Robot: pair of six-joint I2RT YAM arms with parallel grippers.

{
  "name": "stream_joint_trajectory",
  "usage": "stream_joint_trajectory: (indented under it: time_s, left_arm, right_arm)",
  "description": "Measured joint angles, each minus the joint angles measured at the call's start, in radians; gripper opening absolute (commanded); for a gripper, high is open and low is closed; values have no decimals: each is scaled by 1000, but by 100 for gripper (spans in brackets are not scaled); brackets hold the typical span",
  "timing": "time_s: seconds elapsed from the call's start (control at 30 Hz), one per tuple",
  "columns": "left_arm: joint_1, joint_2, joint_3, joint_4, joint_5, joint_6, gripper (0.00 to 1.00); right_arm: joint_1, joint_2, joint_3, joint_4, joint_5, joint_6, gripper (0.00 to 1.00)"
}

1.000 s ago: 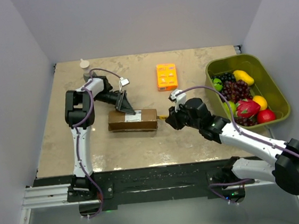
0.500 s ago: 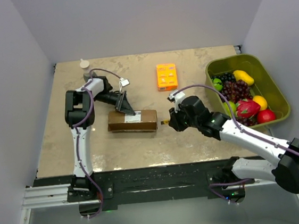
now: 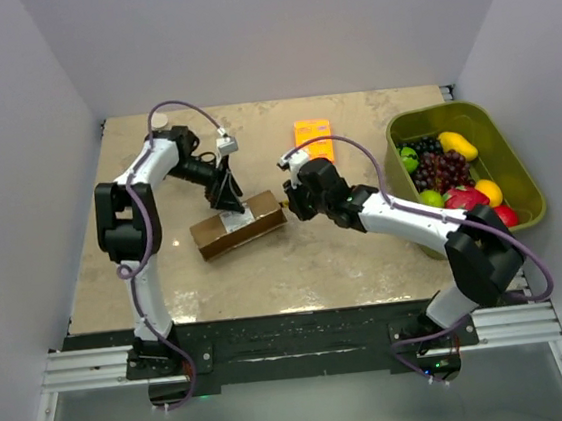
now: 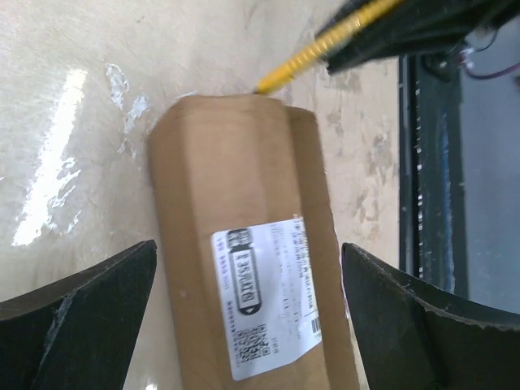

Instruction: Unpack the express box

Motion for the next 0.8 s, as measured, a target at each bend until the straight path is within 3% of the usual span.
stream_joint_trajectory:
  time_s: [0.17,0.37,0.6,0.8]
  left_arm:
    - [-4,-129,-153,164,-106,-38,100]
    - [-49,-191,-273,361,-250,-161,100]
    - [-164,-240,-296,494,-415,-319,100]
    - [-211,-237,-294,509,-520,-399,100]
  right_arm:
    - [3,-10,32,73,35,-51,0]
    - [4,-174,-121,90,40,-63,0]
    - [-7,-188,-167,63,43,-82,0]
    - [-14,-209,-167,44,52,-112,0]
